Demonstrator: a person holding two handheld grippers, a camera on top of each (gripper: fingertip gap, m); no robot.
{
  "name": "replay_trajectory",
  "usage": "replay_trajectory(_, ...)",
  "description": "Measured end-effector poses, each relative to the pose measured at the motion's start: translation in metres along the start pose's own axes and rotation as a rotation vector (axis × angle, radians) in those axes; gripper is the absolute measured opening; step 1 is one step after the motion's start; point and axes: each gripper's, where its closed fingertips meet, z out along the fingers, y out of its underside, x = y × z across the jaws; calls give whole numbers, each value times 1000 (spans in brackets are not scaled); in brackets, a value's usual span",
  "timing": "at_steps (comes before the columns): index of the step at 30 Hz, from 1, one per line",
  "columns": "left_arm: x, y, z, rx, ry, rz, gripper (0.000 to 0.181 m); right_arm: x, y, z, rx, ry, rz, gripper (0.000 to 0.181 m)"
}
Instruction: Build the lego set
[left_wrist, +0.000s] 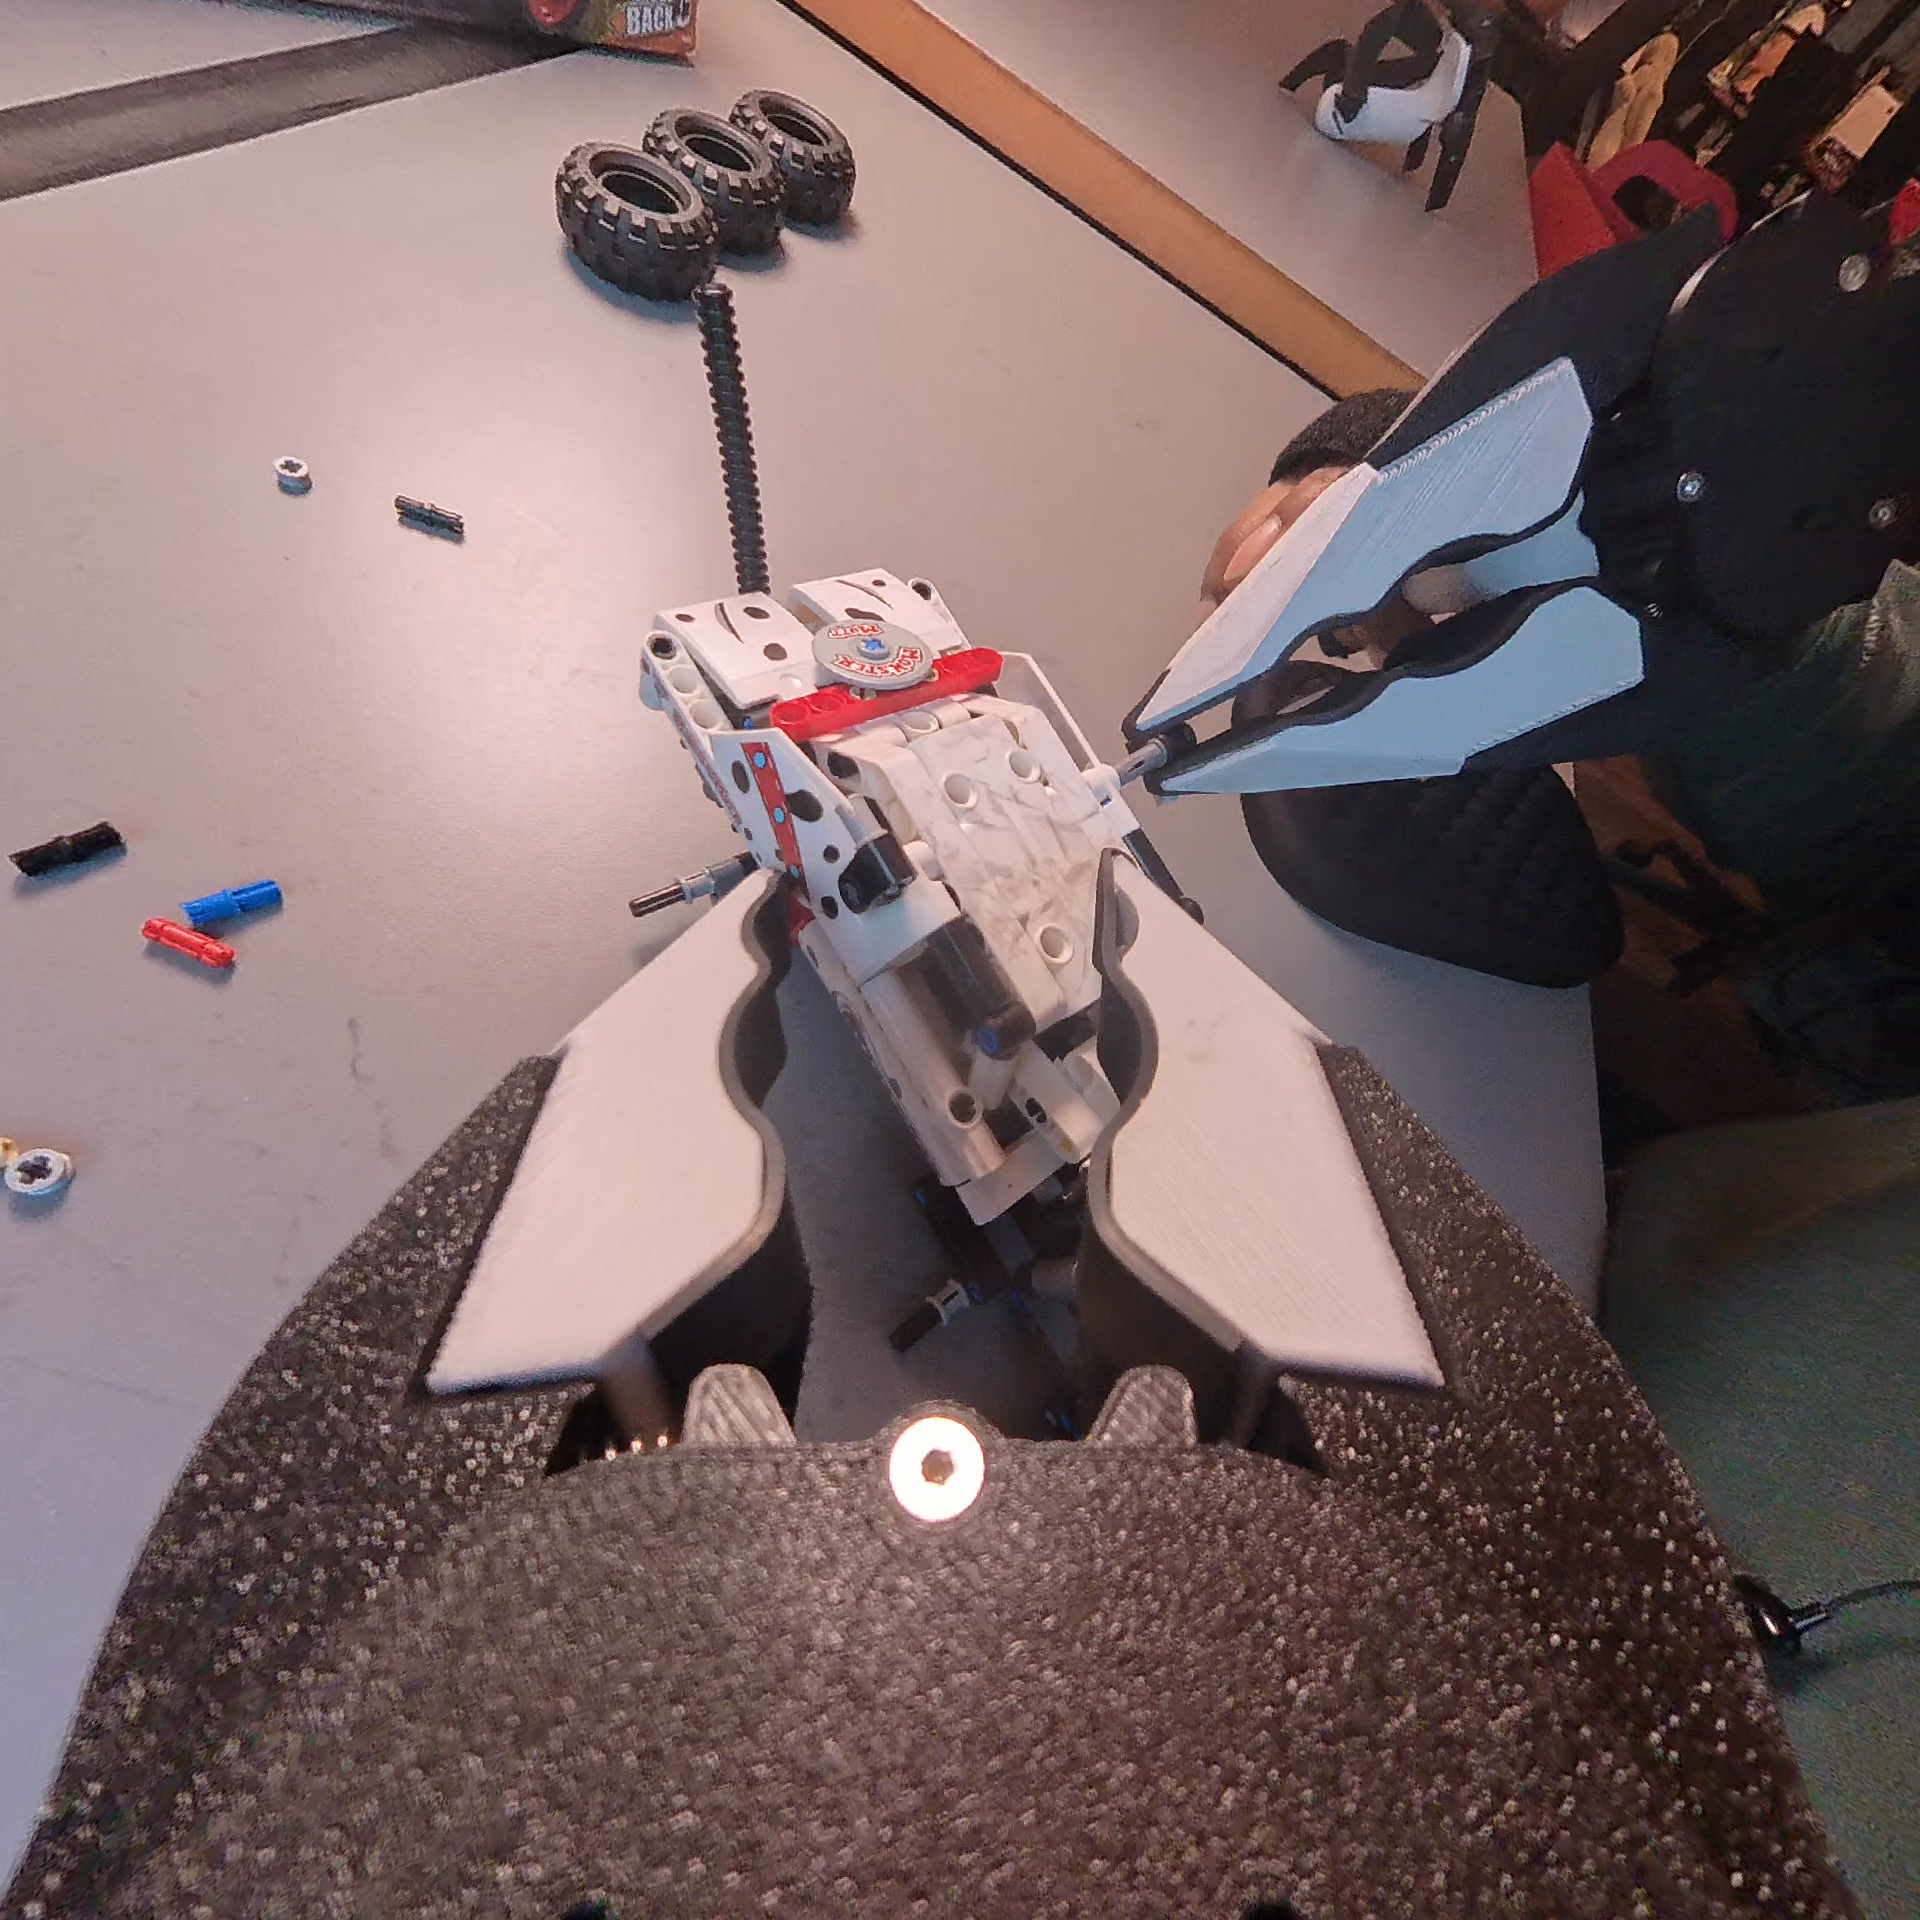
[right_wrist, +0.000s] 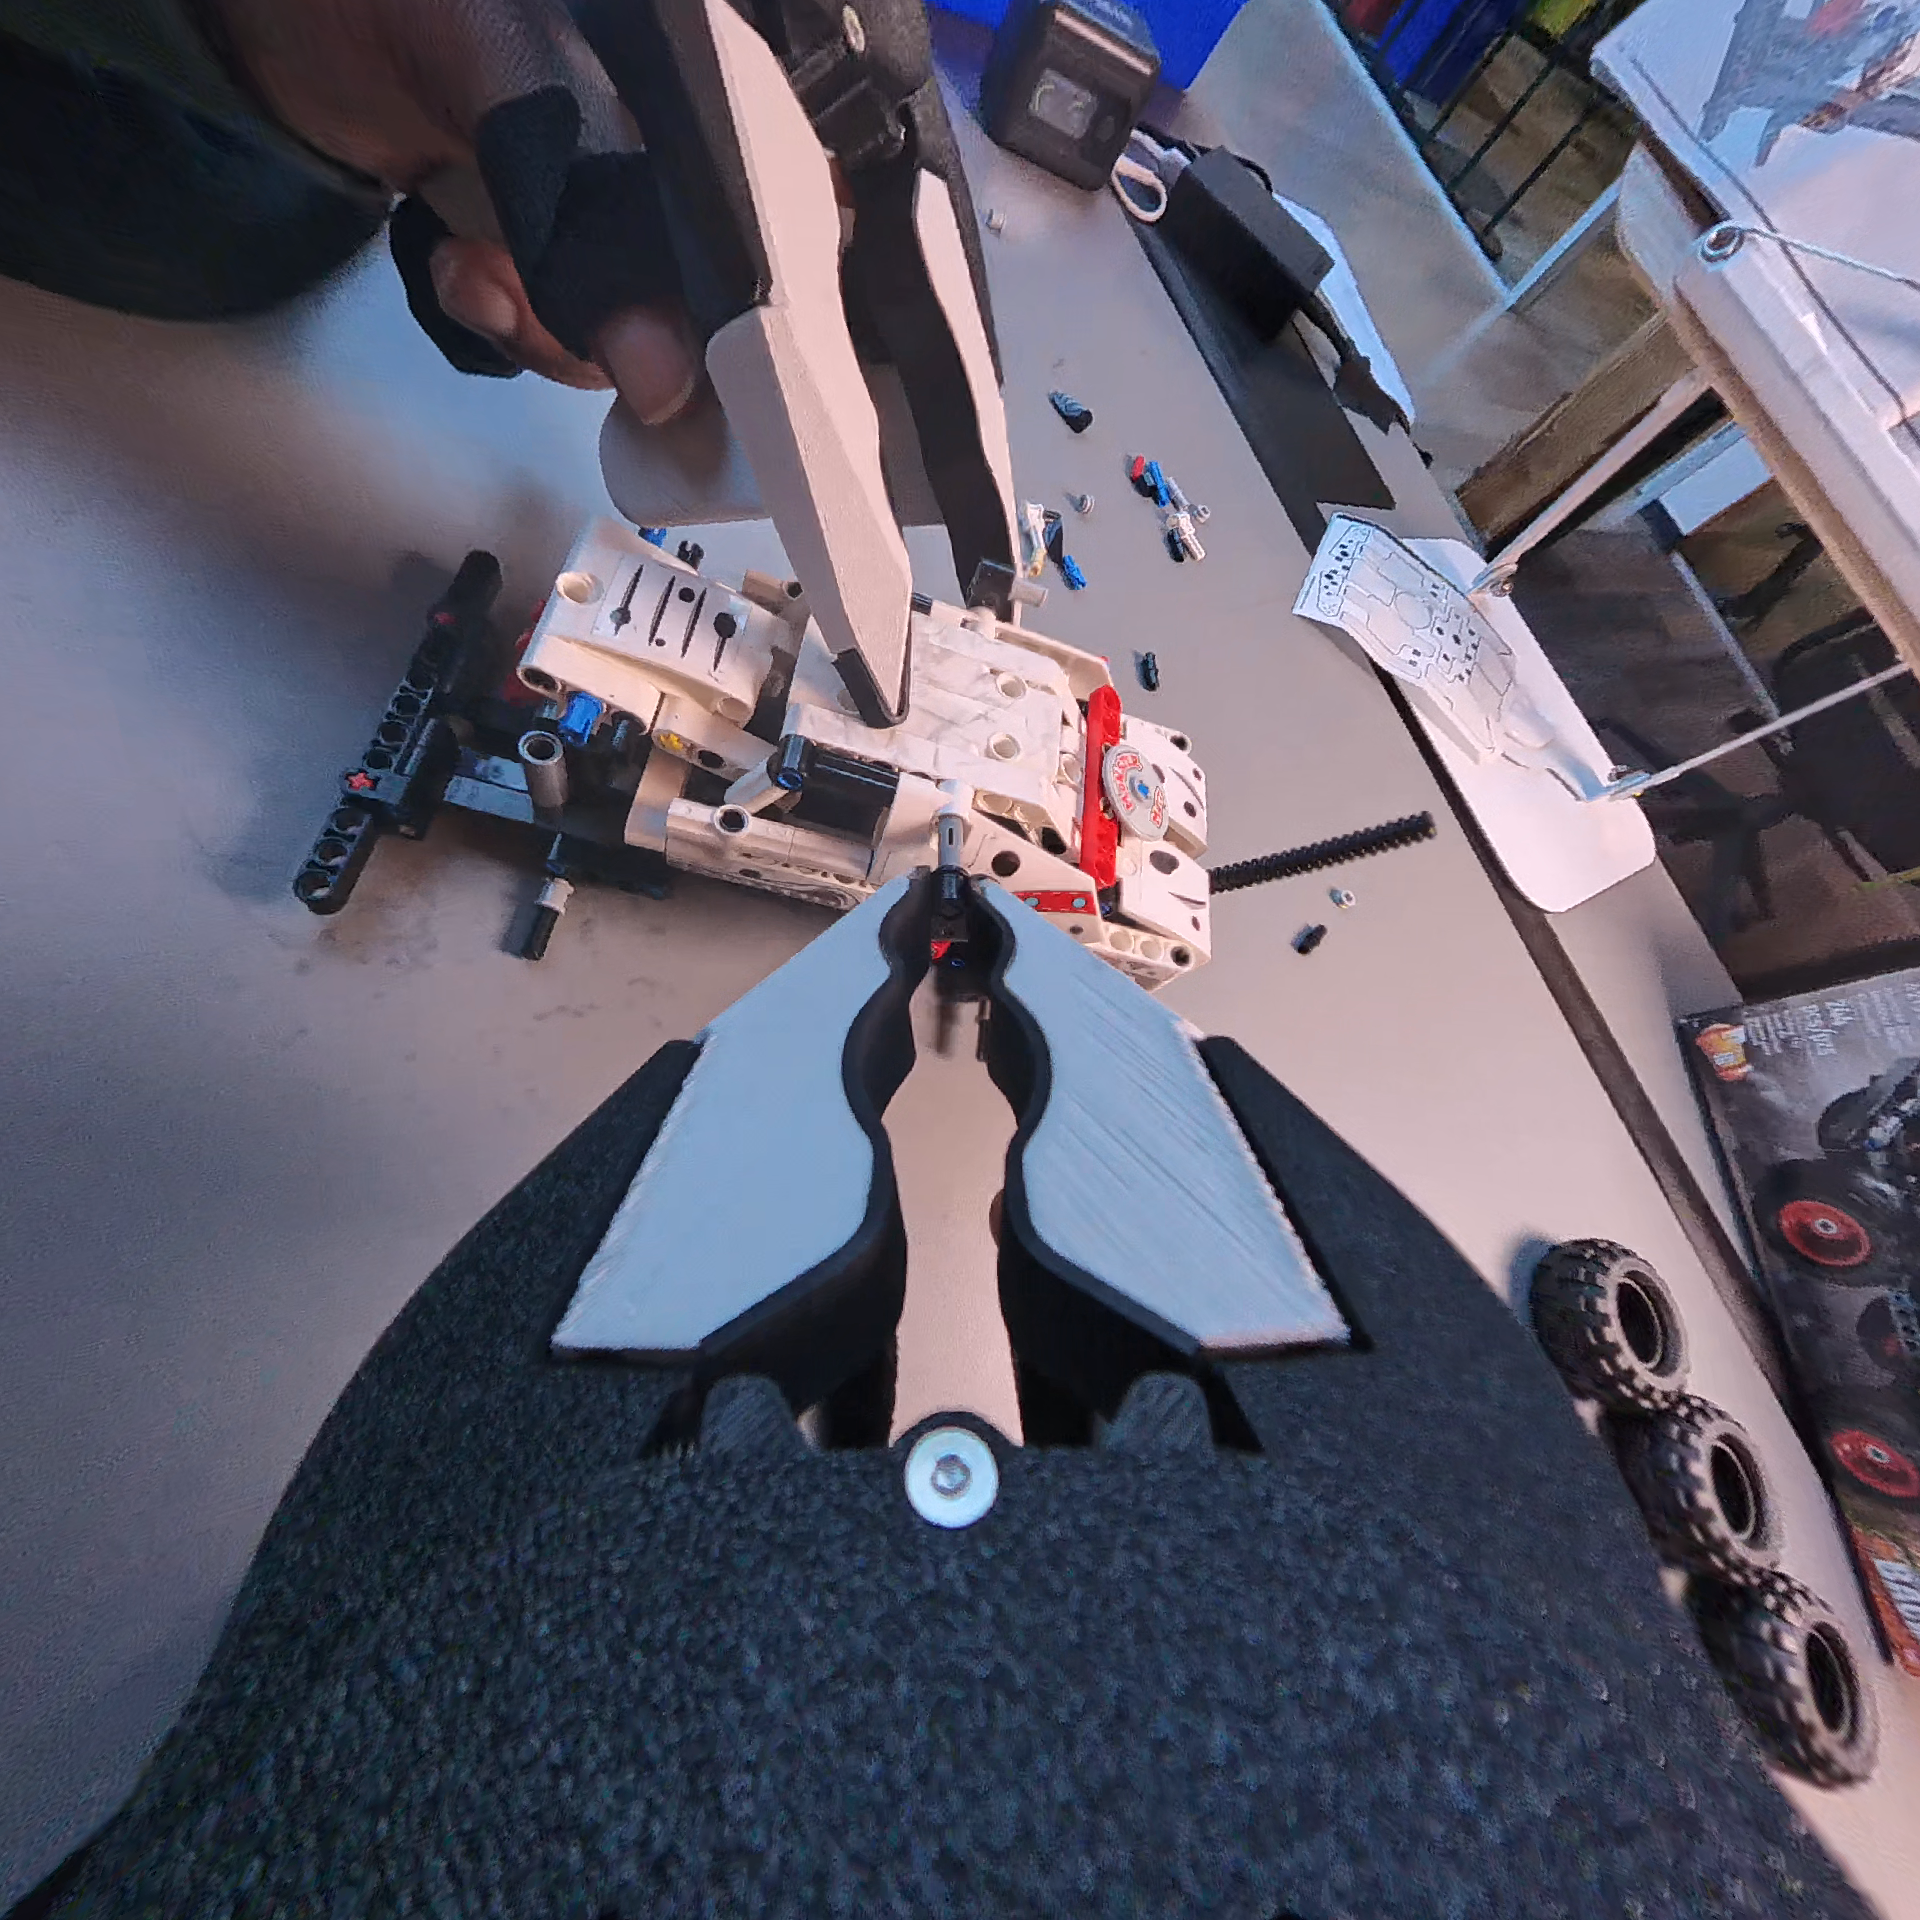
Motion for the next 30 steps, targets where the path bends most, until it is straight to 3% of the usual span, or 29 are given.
replay_trajectory(10,-1,0,0,19,-5,-7,58,-2,4,5,152,-16,165,4)
replay_trajectory(20,-3,-1,0,7,-29,4,58,2,1,9,-33,-52,78,4)
replay_trajectory(26,-6,-1,-2,12,-14,-7,59,2,-1,11,60,-29,121,6)
replay_trajectory(30,-6,-1,-3,17,-6,-16,59,2,-1,8,138,-62,271,16)
